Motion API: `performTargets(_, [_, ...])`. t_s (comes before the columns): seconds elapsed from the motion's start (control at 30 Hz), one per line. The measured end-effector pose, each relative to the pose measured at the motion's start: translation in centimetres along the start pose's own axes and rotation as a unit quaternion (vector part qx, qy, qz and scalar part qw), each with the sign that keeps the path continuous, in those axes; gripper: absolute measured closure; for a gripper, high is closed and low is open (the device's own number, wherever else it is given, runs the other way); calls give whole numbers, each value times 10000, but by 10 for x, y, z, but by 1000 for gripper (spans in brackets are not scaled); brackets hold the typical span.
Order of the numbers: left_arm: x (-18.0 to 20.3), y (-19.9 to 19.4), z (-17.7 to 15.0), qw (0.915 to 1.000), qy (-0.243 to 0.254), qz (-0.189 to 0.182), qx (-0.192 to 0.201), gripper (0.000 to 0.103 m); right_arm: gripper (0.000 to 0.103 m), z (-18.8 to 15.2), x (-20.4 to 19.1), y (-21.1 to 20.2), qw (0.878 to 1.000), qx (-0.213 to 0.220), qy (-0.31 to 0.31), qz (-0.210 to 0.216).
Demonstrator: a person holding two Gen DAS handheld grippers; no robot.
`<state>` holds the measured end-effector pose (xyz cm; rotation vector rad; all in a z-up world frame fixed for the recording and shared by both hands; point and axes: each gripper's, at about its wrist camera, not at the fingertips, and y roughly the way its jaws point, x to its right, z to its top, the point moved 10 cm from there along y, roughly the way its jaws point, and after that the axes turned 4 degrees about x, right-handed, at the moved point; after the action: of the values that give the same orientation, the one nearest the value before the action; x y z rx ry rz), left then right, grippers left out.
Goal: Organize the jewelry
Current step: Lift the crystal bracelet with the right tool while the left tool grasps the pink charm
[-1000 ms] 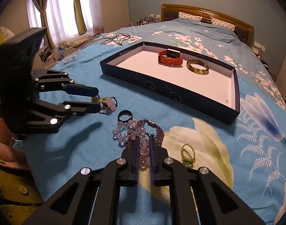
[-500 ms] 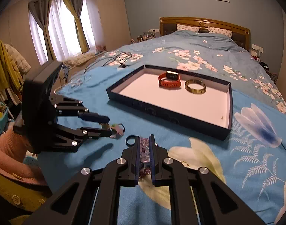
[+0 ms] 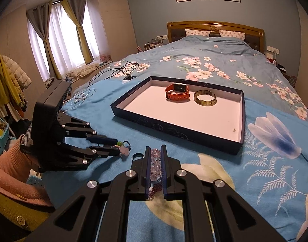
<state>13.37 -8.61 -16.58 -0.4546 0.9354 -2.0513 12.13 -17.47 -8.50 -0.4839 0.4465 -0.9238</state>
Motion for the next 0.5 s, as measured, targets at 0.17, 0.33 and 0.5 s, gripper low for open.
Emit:
performTargets(0.17, [4, -2, -2, 10000, 25, 78, 23, 97, 95, 3, 0, 2, 10000, 30, 14, 11])
performTargets(0.33, [6, -11, 1, 9997, -133, -29, 189, 97, 95, 11, 1, 0, 9999, 112, -6, 10])
performTargets(0.5, [6, -23, 8, 9990, -245, -115, 369, 97, 95, 21, 1, -3, 9998, 220, -18, 30])
